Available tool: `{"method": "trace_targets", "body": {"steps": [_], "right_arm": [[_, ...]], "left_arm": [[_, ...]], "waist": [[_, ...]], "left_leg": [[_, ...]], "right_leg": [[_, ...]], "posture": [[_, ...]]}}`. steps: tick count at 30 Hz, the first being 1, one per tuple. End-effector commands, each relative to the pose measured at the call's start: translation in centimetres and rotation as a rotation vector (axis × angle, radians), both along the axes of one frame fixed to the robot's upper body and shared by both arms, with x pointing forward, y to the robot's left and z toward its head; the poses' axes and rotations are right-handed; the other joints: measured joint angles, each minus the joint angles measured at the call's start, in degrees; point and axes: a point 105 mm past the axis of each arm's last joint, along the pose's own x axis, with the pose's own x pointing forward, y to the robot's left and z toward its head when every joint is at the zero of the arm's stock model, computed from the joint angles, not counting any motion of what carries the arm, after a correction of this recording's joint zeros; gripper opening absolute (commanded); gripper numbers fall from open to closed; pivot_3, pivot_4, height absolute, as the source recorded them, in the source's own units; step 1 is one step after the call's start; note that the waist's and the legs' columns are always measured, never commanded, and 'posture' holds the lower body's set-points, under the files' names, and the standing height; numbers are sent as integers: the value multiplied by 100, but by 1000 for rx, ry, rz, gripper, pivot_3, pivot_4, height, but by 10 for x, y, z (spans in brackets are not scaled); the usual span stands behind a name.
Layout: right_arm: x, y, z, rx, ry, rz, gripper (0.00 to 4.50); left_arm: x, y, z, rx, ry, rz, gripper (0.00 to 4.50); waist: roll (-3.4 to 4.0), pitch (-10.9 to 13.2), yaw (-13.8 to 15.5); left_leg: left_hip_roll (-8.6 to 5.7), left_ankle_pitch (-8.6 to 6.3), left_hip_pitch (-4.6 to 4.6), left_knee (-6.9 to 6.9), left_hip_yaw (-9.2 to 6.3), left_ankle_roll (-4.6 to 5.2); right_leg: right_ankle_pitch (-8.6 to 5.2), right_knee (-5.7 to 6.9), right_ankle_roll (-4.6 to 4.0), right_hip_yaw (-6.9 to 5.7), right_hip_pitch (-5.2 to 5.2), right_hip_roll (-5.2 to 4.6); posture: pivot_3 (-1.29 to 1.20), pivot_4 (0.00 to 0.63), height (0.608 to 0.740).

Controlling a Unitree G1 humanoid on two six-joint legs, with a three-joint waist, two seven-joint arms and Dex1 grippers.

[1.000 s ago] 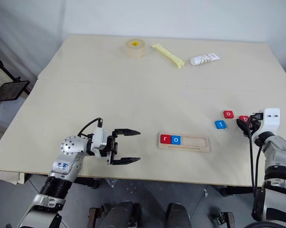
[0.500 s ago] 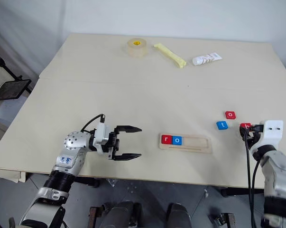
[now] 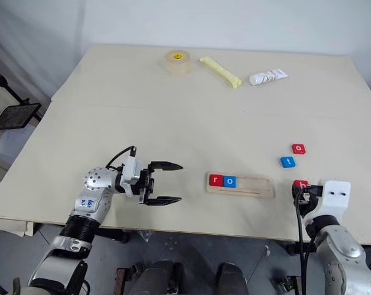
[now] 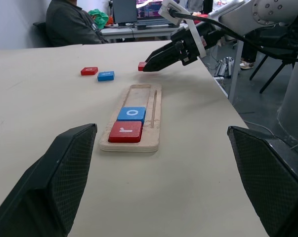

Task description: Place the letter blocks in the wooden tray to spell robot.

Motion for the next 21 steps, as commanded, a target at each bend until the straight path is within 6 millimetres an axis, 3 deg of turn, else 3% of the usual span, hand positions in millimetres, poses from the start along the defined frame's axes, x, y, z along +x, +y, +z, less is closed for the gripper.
{"method": "trace_targets", "body": {"steps": [1,3,12,14,21], "right_arm": [[-2,-4,5,-19,-28,-13,1465],[-2,-6,-2,-19,-11,-20,1465],[2,-13,-1,-30,-34,-28,4458],[-1,-12,4,-40,-39,-1,4458],[-19,-2,30,-238,48,371,4458]], "left_arm": [[0,-4,8,-14,-40,-13,4500],[-1,-4,9,-17,-44,-14,4500],[-3,-8,9,-28,-50,-22,4500],[-4,-9,9,-29,-51,-26,4500],[-4,-7,8,-21,-51,-32,4500]], "waist": [[0,0,0],[0,0,-1],[0,0,-3],[0,0,-2],[3,0,11]], "left_leg": [[0,0,0,0,0,0],[0,0,0,0,0,0],[1,0,2,-1,2,0],[1,0,2,-1,3,0],[-3,-2,2,-1,6,7]], "right_leg": [[0,0,0,0,0,0],[0,0,0,0,0,0],[0,0,0,1,0,0],[0,0,0,1,0,0],[0,-7,0,5,5,-1]], "posture": [[0,150,740],[0,150,740],[0,150,740],[0,150,740],[0,150,740]]}}
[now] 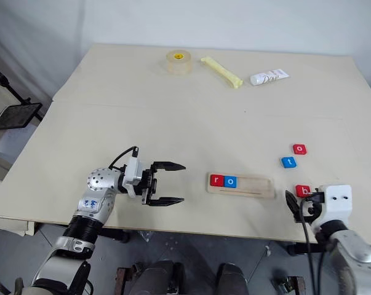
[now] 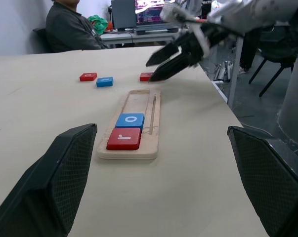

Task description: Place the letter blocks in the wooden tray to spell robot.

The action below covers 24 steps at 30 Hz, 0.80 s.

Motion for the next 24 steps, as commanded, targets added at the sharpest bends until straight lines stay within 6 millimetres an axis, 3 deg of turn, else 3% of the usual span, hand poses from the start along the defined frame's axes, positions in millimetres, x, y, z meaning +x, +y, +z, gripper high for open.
{"method": "trace_targets", "body": {"steps": [1,5,12,24], "right_arm": [[-5,3,18,-59,-11,128,4458],[-6,-6,21,-160,76,253,4458],[12,-23,25,-361,267,565,4458],[47,-38,11,-520,408,759,4458]], "left_arm": [[-2,-1,7,-4,-44,-17,4500],[-3,-1,6,-2,-43,-23,4500],[-9,1,3,2,-44,-37,4500],[-20,3,1,-4,-31,3,4500]], "waist": [[-1,0,0],[-1,0,-6],[-8,5,-11],[-10,6,-13]], "left_leg": [[3,0,2,0,-1,-1],[3,0,4,0,6,0],[10,2,6,2,18,5],[6,3,-1,7,12,5]], "right_leg": [[0,-1,0,-3,2,2],[0,-2,0,0,2,1],[1,-15,1,-2,7,1],[2,-17,4,-11,6,-5]], "posture": [[0,150,740],[0,150,740],[0,150,740],[0,150,740]]}}
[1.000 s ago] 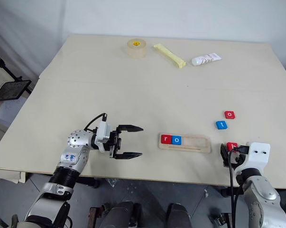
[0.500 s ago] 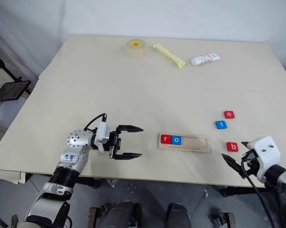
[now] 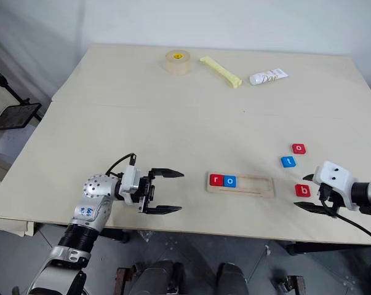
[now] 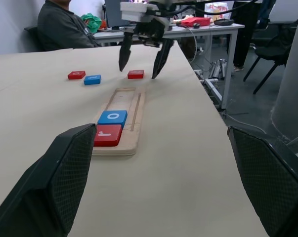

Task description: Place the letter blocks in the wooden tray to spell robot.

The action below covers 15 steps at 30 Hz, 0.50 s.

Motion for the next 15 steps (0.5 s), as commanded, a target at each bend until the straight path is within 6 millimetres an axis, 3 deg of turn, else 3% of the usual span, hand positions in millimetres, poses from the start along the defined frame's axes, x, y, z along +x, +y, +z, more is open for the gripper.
{"method": "trace_targets", "body": {"steps": [1,6,7,10,15], "right_arm": [[1,-9,-4,-53,35,18,4458],[3,-14,-11,-88,88,34,4458],[3,-15,-12,-94,100,33,4289],[1,-17,-14,-104,130,36,3613],[2,-19,-13,-103,146,27,1991]], "left_arm": [[-4,0,7,-12,-28,8,4500],[-5,2,8,-7,-25,21,4500],[-5,2,8,-7,-25,23,4500],[-5,2,8,-8,-25,28,4500],[-3,1,9,-10,-25,31,4500]], "waist": [[-1,0,-3],[-1,0,1],[-2,0,6],[-11,-5,6],[-20,-8,1]], "left_leg": [[2,0,1,1,-1,0],[0,0,2,2,-8,0],[0,0,3,3,-10,0],[-1,0,2,6,-16,0],[-1,0,3,7,-19,0]], "right_leg": [[0,1,0,-1,1,1],[0,-2,0,-5,8,1],[0,-1,0,-6,10,1],[1,-2,0,-8,14,1],[1,-4,1,-8,18,1]], "posture": [[0,150,740],[0,150,740],[0,150,740],[0,150,740],[0,150,740]]}}
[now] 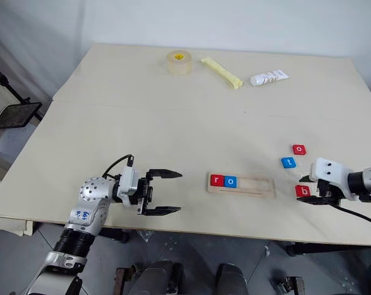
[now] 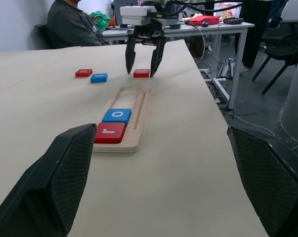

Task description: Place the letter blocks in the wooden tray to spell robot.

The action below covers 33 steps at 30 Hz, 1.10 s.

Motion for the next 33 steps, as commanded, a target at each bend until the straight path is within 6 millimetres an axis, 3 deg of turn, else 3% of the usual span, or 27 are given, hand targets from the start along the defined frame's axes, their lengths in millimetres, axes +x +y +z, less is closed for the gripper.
{"method": "trace_targets", "body": {"steps": [1,2,8,14,24,28,33], "right_arm": [[-5,-14,-9,-38,56,-61,1719],[-5,-14,-8,-37,55,-63,1465],[6,-7,13,13,-16,-87,1468],[3,44,55,124,-54,-14,1468],[5,105,59,133,-40,64,1468],[13,134,52,113,-23,121,1468],[17,144,44,92,-5,140,1468]], "left_arm": [[-1,-3,8,-12,-33,-10,4500],[0,-3,8,-12,-34,-10,4500],[3,-5,8,-11,-33,-14,4500],[9,-8,8,-9,-36,-25,4500],[14,-12,7,-4,-47,-58,4500],[14,-12,7,-10,-59,-63,4500],[12,-12,6,-13,-65,-61,4500]], "waist": [[-1,0,-2],[-2,0,-1],[-2,0,0],[16,5,0],[13,7,4],[13,7,-8],[12,7,8]], "left_leg": [[0,0,0,0,0,0],[0,0,0,1,0,0],[0,0,0,1,0,0],[2,0,-10,0,3,-3],[-1,-1,-15,0,-2,-4],[-1,-1,-15,0,-2,-4],[-2,-1,-17,-1,-4,-4]], "right_leg": [[0,-2,0,0,1,0],[0,-2,0,0,1,0],[0,-3,1,0,1,0],[0,7,1,1,-19,1],[0,6,1,0,-22,-1],[0,6,1,0,-24,0],[0,13,1,-1,-29,0]], "posture": [[0,150,740],[0,150,740],[0,150,740],[0,150,740],[0,150,740],[0,150,740],[0,150,740]]}}
